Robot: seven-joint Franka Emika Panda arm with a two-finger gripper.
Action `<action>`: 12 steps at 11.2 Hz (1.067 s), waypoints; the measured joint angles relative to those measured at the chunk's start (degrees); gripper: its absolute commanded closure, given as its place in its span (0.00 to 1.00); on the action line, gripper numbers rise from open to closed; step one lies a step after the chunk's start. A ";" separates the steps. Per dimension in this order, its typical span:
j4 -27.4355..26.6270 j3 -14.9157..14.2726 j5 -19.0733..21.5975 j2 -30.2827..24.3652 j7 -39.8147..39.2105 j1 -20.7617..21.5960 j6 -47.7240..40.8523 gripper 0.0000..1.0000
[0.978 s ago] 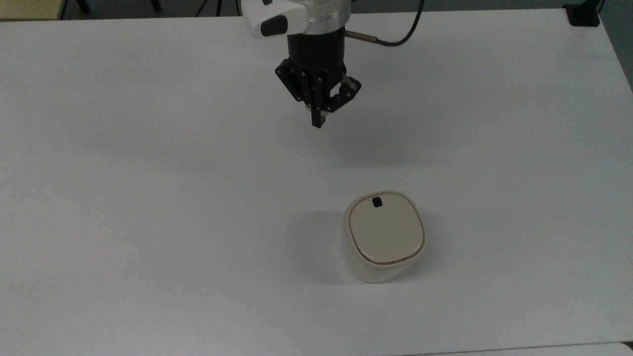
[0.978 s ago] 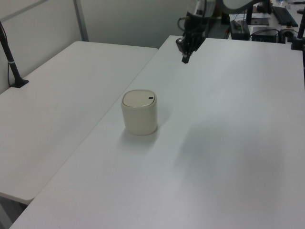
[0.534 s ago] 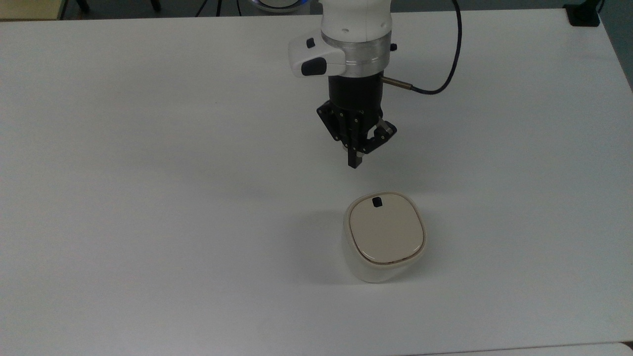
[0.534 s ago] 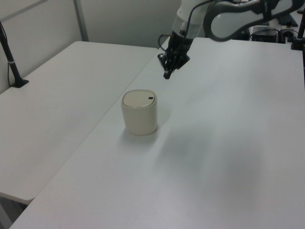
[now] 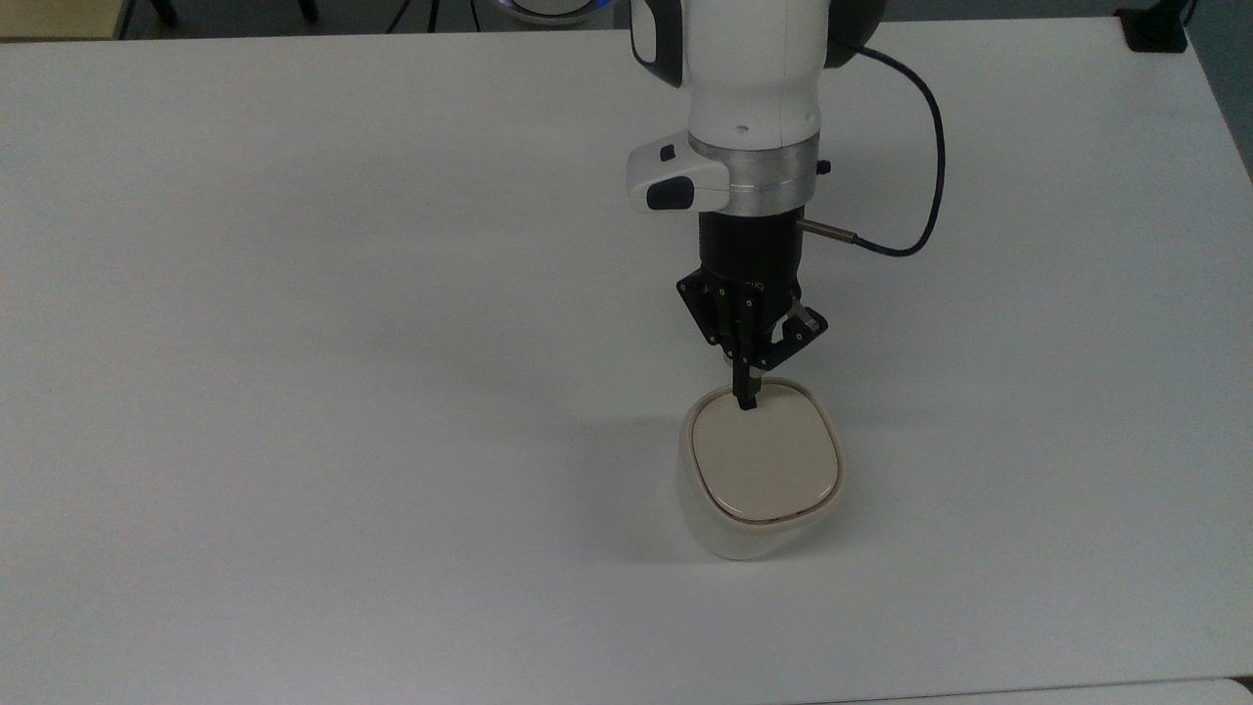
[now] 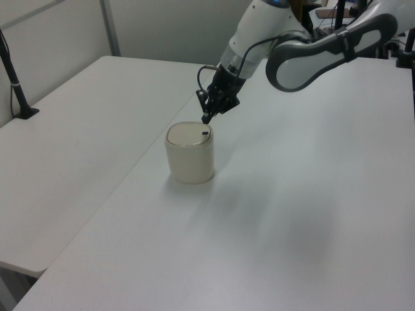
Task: Open the trash bin
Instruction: 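Press the gripper fingertips down on the lid's dark button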
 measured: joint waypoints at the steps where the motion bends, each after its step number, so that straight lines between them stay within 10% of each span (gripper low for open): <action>1: 0.72 0.00 -0.54 1.05 0.96 0.01 0.74 1.00; 12: 3.33 -0.02 -4.51 4.42 2.22 0.81 2.87 1.00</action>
